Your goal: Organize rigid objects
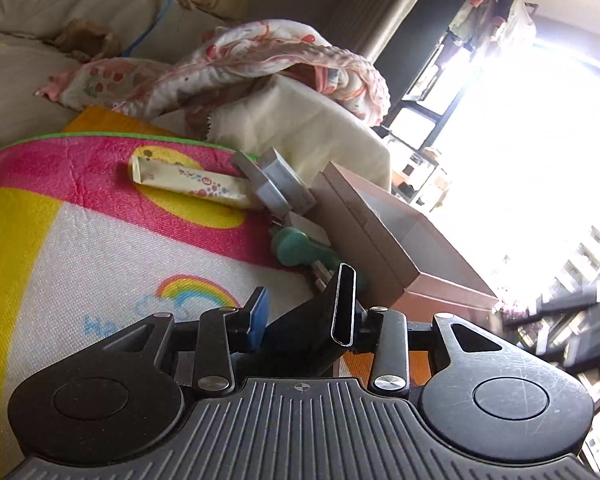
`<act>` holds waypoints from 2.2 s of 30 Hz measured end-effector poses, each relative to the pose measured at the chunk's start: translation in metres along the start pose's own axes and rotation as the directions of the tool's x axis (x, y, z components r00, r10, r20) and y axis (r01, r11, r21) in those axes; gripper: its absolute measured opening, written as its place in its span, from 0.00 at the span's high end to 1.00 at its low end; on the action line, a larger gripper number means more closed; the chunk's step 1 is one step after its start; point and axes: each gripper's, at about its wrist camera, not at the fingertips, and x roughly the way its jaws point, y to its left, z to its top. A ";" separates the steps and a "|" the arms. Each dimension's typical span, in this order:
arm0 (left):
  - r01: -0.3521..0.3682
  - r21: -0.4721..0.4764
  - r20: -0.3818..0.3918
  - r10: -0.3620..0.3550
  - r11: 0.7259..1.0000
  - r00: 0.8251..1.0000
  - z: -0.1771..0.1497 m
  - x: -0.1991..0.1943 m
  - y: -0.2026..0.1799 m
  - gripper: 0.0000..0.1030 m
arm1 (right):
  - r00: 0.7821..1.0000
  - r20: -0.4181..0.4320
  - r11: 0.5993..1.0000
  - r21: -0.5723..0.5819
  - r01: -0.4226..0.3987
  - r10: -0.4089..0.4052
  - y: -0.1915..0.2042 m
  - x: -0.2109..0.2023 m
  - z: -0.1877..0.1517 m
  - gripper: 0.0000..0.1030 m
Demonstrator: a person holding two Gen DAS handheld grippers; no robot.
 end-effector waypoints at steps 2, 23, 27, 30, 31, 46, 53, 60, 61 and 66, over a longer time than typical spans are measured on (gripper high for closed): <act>0.001 -0.004 0.000 -0.001 1.000 1.000 0.000 0.000 0.000 0.59 | 0.999 -0.024 0.999 0.020 0.044 -0.043 -0.005 0.007 -0.027 0.49; -0.019 0.013 0.003 0.019 1.000 1.000 -0.001 0.000 -0.004 0.59 | 0.983 0.146 0.982 0.170 0.086 -0.112 -0.033 0.011 -0.095 0.51; -0.023 0.016 -0.002 0.023 1.000 1.000 -0.001 0.001 -0.004 0.58 | 0.954 0.272 0.981 0.177 0.079 -0.126 -0.041 -0.020 -0.068 0.51; -0.023 0.015 -0.001 0.023 1.000 1.000 -0.001 0.001 -0.004 0.58 | 0.904 0.370 0.964 0.229 0.132 -0.212 -0.056 -0.036 -0.034 0.51; -0.022 0.014 -0.001 0.022 1.000 1.000 -0.001 0.001 -0.004 0.58 | 0.891 0.394 0.959 0.247 0.135 -0.227 -0.063 -0.038 -0.022 0.51; -0.010 -0.025 -0.001 0.010 1.000 1.000 -0.001 -0.001 0.000 0.58 | 0.982 0.186 0.960 0.263 -0.093 0.044 -0.042 0.069 0.152 0.30; -0.012 -0.086 0.076 0.019 0.996 0.997 0.000 -0.011 0.011 0.64 | 0.986 0.046 0.960 0.241 0.144 -0.159 -0.041 0.182 0.229 0.30; -0.064 -0.252 0.145 0.103 0.965 0.984 0.006 -0.021 0.037 0.71 | 0.986 -0.079 0.985 0.072 0.155 -0.150 -0.010 0.212 0.221 0.59; -0.065 -0.280 0.143 0.108 0.958 0.984 0.006 -0.022 0.041 0.71 | 0.985 -0.083 0.986 0.055 0.159 -0.154 -0.004 0.210 0.216 0.59; -0.056 -0.338 0.147 0.111 0.940 0.983 0.008 -0.025 0.049 0.71 | 0.988 -0.112 0.995 -0.008 0.104 -0.104 0.023 0.187 0.180 0.60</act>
